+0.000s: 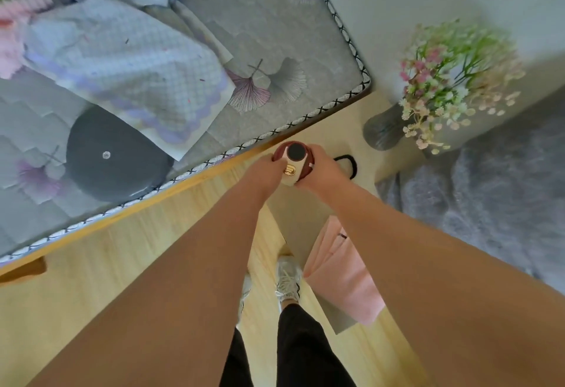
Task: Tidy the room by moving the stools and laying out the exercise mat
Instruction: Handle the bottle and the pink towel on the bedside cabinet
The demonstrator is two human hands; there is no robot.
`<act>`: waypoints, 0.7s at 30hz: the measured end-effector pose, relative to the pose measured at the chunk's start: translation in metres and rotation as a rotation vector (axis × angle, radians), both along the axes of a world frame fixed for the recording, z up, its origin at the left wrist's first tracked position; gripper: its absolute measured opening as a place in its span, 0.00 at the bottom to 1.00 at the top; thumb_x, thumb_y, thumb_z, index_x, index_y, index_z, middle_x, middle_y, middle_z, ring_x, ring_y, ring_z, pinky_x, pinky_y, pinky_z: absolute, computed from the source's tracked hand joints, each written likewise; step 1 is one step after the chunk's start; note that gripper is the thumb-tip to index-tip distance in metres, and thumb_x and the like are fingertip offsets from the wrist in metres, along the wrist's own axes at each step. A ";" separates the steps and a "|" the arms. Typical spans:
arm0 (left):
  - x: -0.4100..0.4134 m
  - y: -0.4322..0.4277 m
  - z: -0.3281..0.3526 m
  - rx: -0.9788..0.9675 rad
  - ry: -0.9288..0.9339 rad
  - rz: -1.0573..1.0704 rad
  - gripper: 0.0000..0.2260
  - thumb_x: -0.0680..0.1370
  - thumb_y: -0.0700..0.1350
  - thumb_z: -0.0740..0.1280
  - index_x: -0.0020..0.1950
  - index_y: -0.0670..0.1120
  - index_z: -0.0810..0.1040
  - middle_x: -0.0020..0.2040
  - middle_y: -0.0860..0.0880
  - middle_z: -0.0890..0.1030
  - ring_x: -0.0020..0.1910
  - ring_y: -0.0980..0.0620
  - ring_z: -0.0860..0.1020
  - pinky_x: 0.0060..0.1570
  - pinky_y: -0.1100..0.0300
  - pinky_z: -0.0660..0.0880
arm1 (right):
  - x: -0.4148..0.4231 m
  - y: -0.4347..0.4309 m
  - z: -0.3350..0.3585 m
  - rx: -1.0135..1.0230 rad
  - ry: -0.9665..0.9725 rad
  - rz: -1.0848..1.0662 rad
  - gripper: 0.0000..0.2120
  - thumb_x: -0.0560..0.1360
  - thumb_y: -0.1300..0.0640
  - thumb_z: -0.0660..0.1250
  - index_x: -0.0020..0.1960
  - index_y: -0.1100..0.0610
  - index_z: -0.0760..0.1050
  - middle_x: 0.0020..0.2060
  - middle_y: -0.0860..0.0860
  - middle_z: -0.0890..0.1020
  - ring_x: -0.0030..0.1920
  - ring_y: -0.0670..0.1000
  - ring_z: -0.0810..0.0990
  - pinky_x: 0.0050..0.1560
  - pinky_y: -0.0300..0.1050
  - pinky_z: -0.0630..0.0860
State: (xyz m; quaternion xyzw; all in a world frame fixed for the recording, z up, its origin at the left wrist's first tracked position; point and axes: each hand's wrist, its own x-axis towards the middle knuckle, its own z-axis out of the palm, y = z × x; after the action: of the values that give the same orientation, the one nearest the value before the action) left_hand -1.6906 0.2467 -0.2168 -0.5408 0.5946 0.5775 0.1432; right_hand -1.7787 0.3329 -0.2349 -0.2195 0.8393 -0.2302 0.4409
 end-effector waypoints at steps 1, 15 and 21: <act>0.001 0.001 0.000 0.011 -0.002 0.028 0.16 0.81 0.47 0.58 0.68 0.46 0.71 0.62 0.43 0.77 0.61 0.44 0.74 0.65 0.46 0.70 | 0.000 0.001 0.000 -0.010 0.000 0.006 0.36 0.66 0.56 0.76 0.70 0.53 0.64 0.60 0.53 0.78 0.60 0.55 0.76 0.60 0.55 0.75; 0.121 0.019 0.043 0.108 0.007 0.341 0.17 0.80 0.46 0.62 0.68 0.41 0.72 0.59 0.43 0.77 0.59 0.44 0.76 0.59 0.53 0.74 | 0.082 -0.001 0.044 0.017 -0.024 0.373 0.35 0.64 0.58 0.78 0.67 0.48 0.67 0.54 0.44 0.79 0.59 0.48 0.76 0.54 0.40 0.69; 0.240 0.038 0.058 0.120 0.031 0.511 0.17 0.80 0.46 0.62 0.66 0.40 0.73 0.52 0.44 0.77 0.52 0.47 0.76 0.60 0.52 0.74 | 0.189 -0.007 0.063 0.032 0.025 0.603 0.36 0.64 0.58 0.78 0.68 0.50 0.67 0.59 0.48 0.80 0.61 0.52 0.77 0.57 0.45 0.73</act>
State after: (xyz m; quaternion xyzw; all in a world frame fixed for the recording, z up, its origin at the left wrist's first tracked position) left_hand -1.4510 0.2852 -0.1589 -0.6551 0.4056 0.6373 0.0152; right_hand -1.5897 0.3256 -0.1724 -0.4548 0.7452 -0.0727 0.4822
